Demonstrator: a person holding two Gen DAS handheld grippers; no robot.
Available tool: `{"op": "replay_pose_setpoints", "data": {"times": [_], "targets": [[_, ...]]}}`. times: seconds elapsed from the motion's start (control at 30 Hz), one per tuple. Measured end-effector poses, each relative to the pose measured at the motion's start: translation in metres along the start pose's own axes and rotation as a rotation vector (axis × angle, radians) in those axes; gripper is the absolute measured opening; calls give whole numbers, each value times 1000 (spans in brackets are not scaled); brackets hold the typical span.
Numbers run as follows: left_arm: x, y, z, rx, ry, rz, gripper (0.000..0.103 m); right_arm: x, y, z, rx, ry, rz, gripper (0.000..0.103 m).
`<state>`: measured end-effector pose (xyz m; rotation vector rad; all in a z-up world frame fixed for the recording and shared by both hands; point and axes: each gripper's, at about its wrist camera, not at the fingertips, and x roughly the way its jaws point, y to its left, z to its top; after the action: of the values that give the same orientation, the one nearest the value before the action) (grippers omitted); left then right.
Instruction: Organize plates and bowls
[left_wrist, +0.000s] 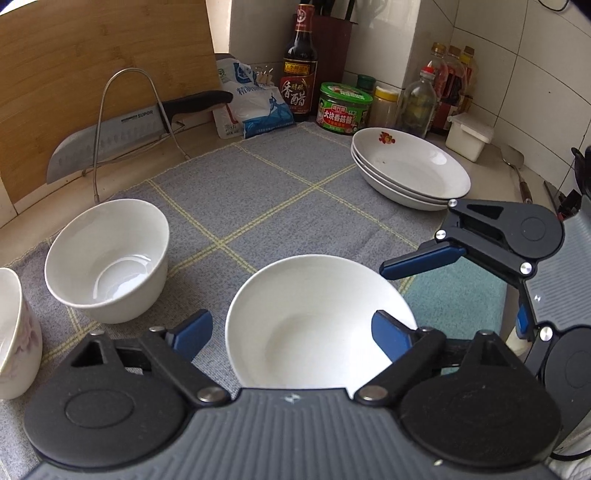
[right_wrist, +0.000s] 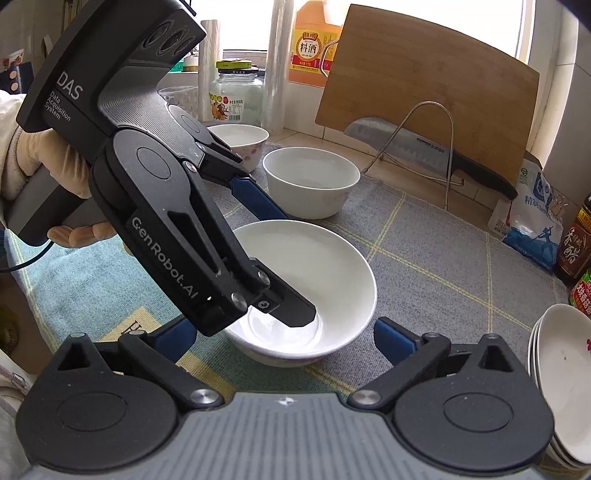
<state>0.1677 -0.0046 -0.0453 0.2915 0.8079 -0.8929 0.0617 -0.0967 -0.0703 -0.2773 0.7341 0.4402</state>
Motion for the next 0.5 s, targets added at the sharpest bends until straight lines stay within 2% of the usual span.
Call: {"op": "replay_pose_setpoints", "data": {"times": [0.3, 0.5], "targets": [[-32, 14, -9, -66, -64, 112, 95, -14, -1, 0, -2, -17, -20, 103], [-44, 29, -21, -126, -89, 238, 95, -20, -5, 6, -5, -27, -11, 103]]}}
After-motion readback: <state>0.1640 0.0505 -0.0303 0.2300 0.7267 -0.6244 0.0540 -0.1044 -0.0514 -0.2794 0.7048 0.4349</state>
